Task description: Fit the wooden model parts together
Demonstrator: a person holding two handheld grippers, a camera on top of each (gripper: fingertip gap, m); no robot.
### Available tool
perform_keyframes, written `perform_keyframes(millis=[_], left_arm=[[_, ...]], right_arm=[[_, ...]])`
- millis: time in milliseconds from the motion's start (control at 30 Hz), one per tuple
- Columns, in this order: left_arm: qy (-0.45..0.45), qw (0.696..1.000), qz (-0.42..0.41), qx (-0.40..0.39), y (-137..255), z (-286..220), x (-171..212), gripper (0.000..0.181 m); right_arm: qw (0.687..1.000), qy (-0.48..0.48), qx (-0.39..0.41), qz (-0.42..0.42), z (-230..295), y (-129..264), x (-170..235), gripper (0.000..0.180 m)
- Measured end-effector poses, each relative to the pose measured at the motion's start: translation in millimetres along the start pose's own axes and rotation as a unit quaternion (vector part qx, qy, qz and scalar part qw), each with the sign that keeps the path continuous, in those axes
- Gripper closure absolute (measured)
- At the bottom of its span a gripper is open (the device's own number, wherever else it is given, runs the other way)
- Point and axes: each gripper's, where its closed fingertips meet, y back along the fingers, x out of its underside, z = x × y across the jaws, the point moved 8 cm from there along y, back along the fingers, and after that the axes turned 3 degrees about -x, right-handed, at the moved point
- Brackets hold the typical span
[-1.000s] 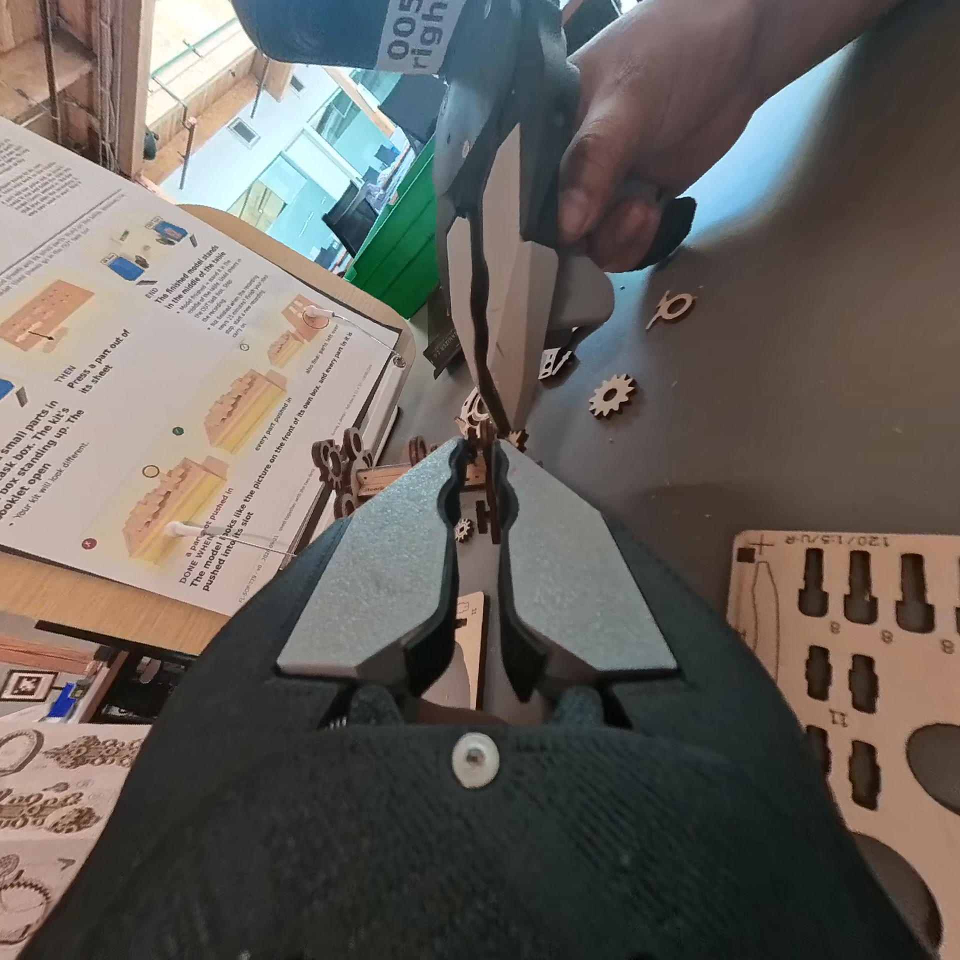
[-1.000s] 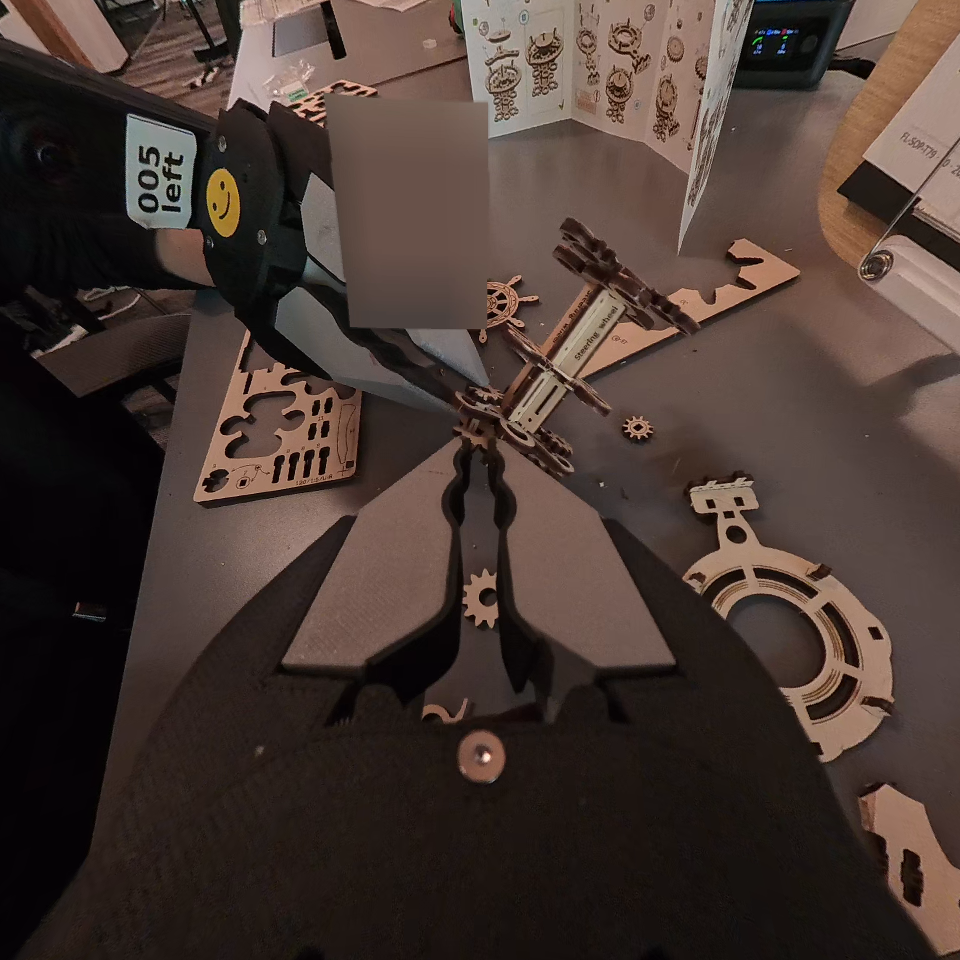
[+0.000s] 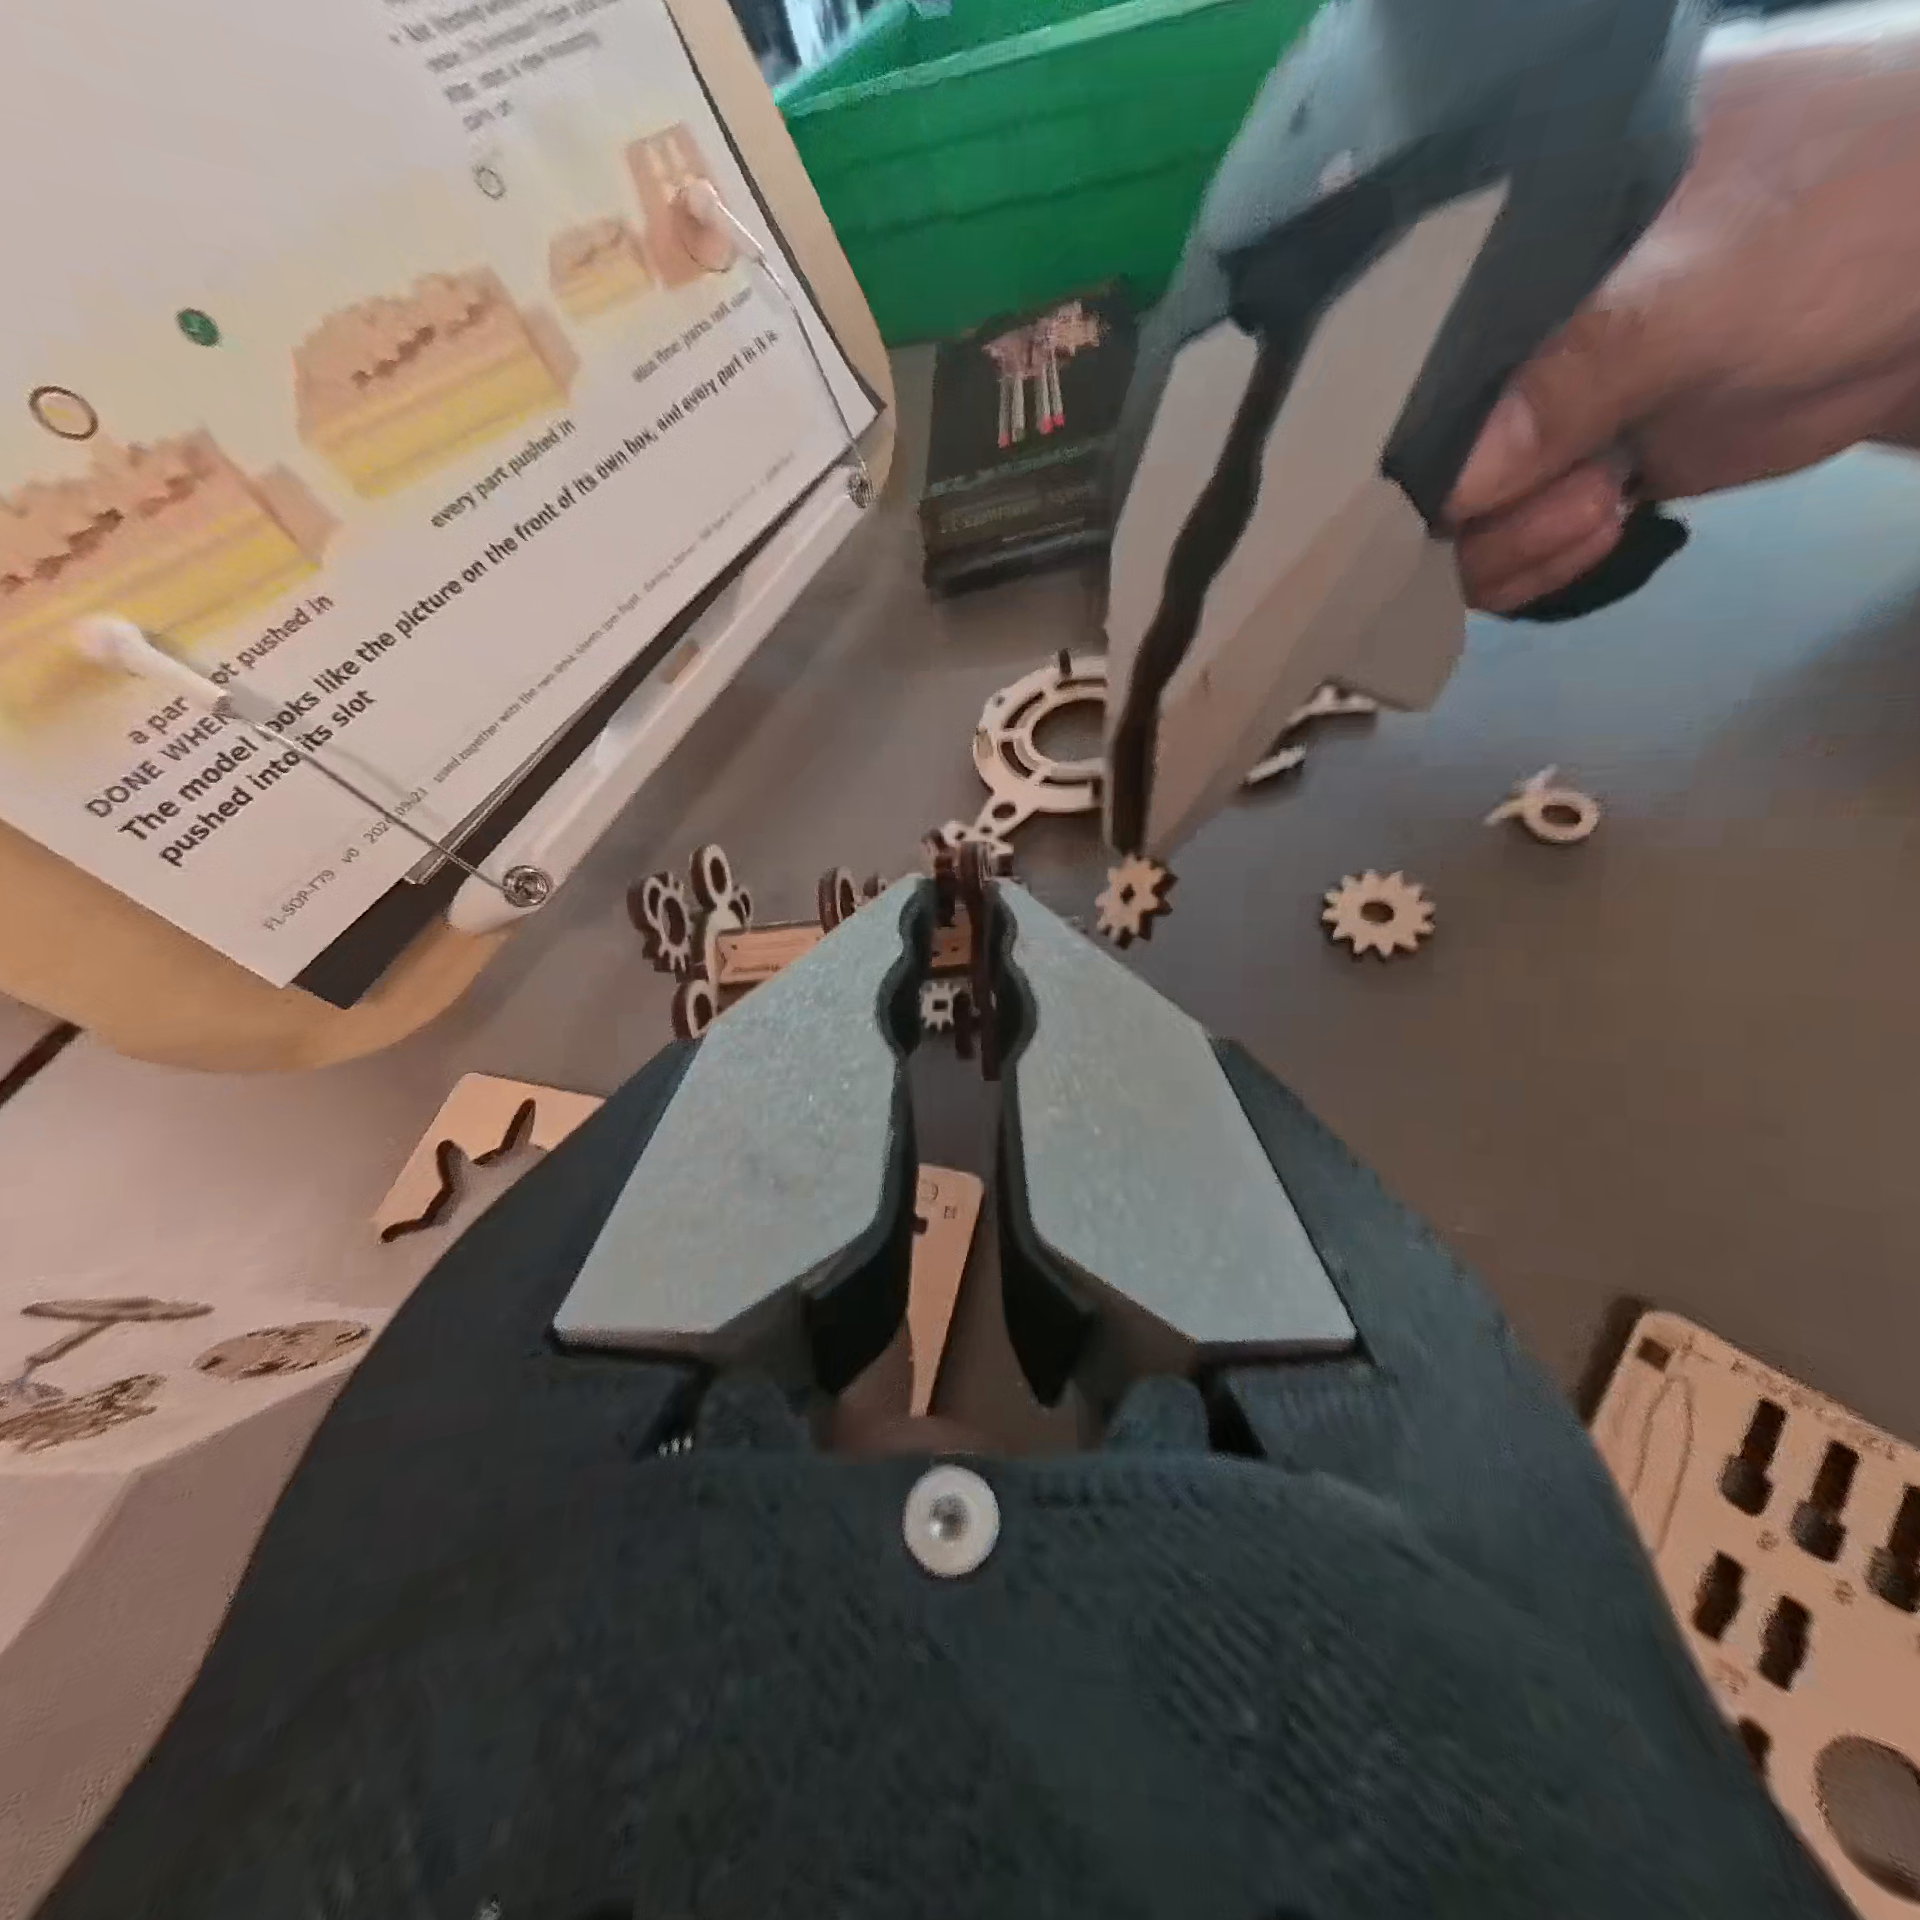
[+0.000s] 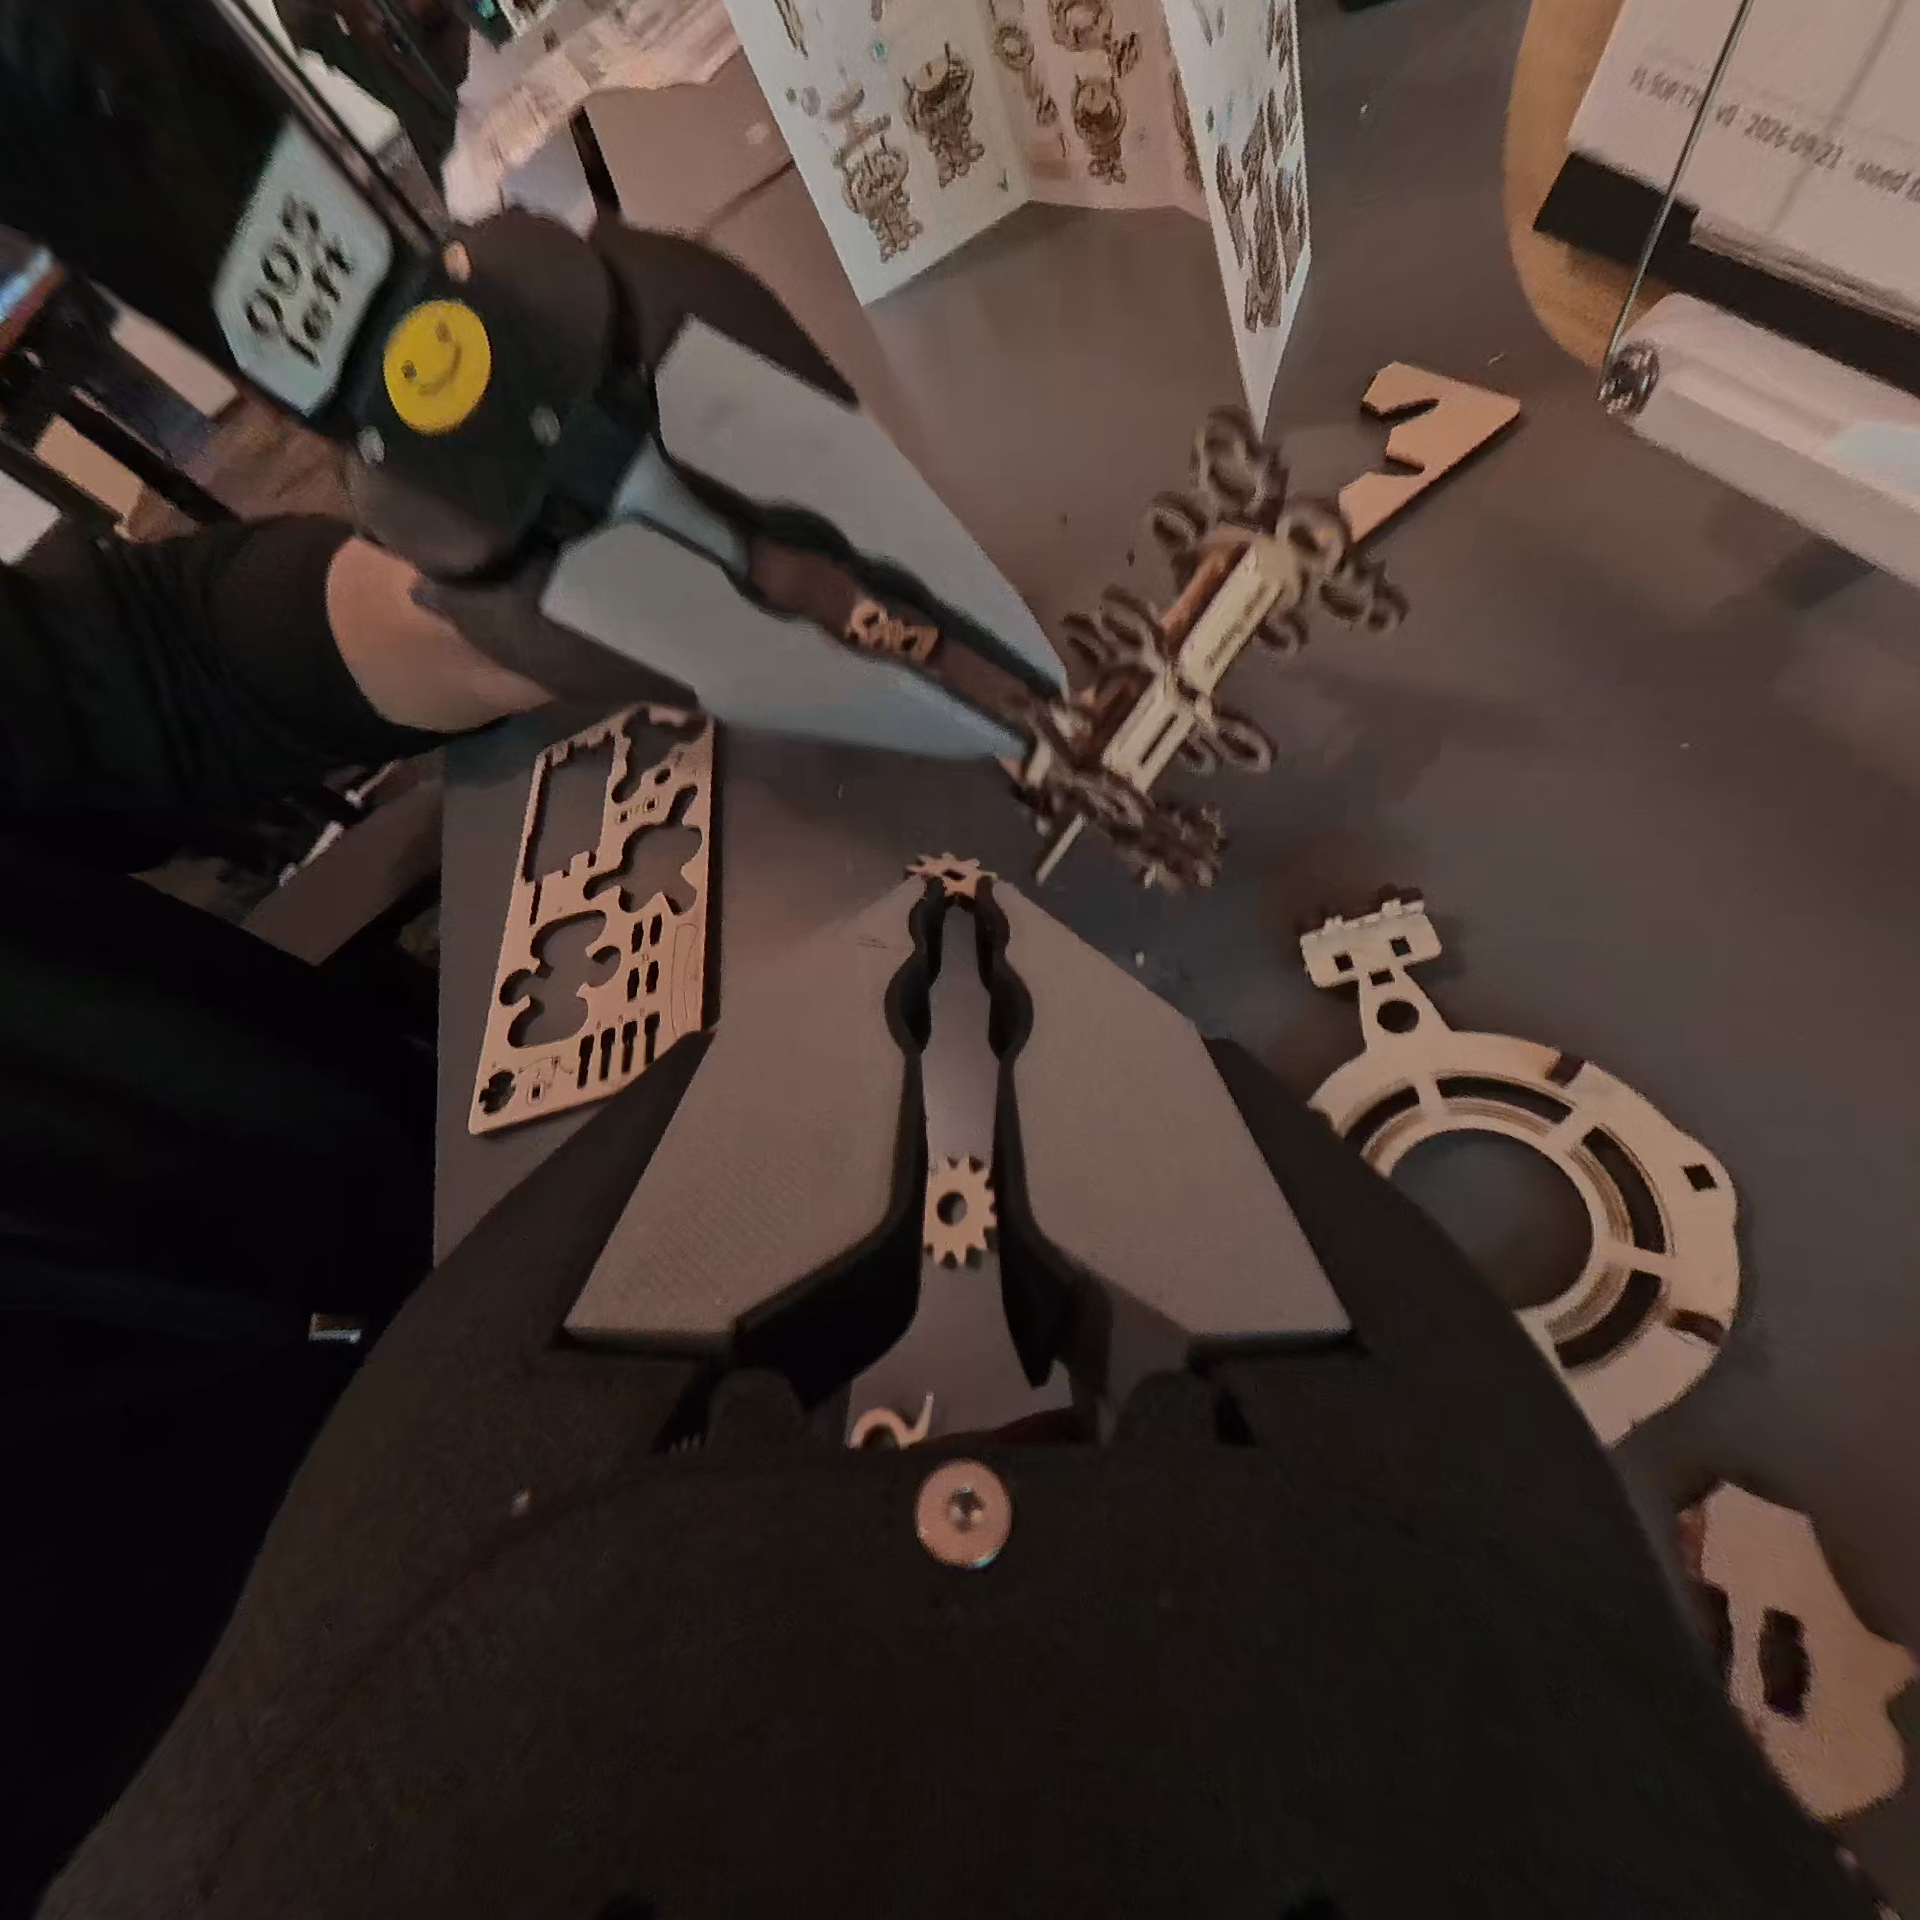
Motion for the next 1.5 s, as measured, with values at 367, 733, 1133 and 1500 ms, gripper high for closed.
perform_keyframes(millis=[367,733,1133,1500], left_arm=[[0.124,0.989,0.002,0.077,0.8,4.6,8.8,0.174],[0.118,0.986,-0.006,0.121,9.2,0.3,11.7,0.174],[0.135,0.983,0.011,0.121,10.5,2.4,15.9,0.174],[0.077,0.992,-0.015,0.096,12.5,1.0,12.1,0.174]], right_arm=[[0.991,-0.104,-0.02,0.087,-15.0,-2.8,27.0,0.177],[0.952,-0.209,-0.053,0.215,-13.5,-12.3,20.5,0.176],[0.97,-0.121,-0.013,0.21,-14.1,-1.6,14.6,0.152],[0.94,0.23,0.106,0.228,25.9,-4.1,35.0,0.167]])
